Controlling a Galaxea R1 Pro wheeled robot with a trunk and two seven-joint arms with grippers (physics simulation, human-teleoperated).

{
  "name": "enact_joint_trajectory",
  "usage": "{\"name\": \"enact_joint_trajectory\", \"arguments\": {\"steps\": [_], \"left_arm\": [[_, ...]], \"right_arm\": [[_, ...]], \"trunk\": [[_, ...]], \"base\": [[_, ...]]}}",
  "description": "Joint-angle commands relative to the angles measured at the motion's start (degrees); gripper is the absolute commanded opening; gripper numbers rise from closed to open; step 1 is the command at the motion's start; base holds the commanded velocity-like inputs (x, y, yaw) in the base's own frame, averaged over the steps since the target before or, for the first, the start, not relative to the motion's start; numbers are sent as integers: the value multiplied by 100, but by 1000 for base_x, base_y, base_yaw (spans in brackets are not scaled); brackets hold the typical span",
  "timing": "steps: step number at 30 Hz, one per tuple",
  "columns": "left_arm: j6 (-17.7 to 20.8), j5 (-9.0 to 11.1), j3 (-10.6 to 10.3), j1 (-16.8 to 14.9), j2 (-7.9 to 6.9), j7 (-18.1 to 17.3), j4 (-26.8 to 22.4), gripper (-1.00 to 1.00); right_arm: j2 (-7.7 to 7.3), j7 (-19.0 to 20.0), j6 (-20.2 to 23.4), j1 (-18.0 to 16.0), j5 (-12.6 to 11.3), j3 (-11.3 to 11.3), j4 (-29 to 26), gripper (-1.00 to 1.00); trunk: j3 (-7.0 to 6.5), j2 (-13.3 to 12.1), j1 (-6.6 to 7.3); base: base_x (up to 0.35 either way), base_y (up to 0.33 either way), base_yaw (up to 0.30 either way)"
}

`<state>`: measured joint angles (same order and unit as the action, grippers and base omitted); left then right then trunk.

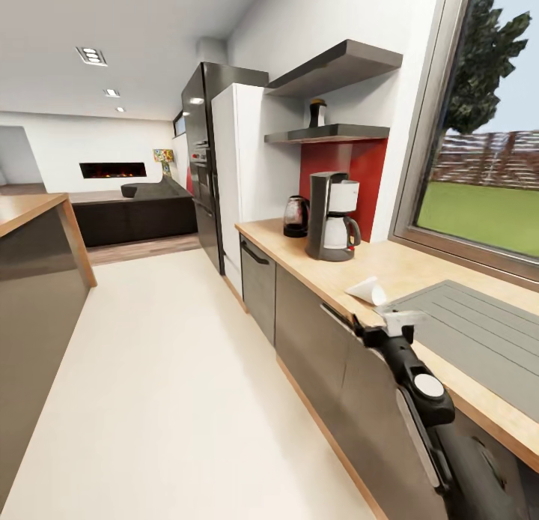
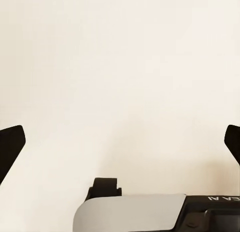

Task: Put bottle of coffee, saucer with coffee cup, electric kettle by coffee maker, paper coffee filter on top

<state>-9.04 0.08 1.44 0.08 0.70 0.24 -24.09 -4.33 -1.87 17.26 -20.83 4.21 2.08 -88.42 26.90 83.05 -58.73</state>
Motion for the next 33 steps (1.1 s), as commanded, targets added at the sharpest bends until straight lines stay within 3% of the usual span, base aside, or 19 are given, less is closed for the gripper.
{"name": "enact_joint_trajectory", "arguments": {"steps": [1, 3, 7, 30, 33], "left_arm": [[-10, 0, 14, 0, 5, 2, -6, 100], [-10, 0, 19, 0, 3, 2, -7, 100], [-10, 0, 86, 0, 3, 2, -8, 100], [-10, 0, 136, 0, 0, 2, -8, 100], [-10, 12, 234, 6, 3, 2, -27, 100]], "right_arm": [[-12, 2, 42, -4, 51, -90, -6, 100], [-59, 160, 46, -4, 79, -303, -1, 100], [-94, 356, 48, -1, 94, -410, 7, 100], [-69, 424, 15, 24, 47, -399, 157, 100], [-24, 433, -82, 3, 3, -393, 255, 100]], "trunk": [[5, 3, 0], [5, 3, 0], [5, 3, 0], [5, 3, 0], [5, 3, 0]], "base": [[6, -6, 0], [65, -49, 0], [74, -55, 0], [77, -4, 0], [0, 0, 0]]}}
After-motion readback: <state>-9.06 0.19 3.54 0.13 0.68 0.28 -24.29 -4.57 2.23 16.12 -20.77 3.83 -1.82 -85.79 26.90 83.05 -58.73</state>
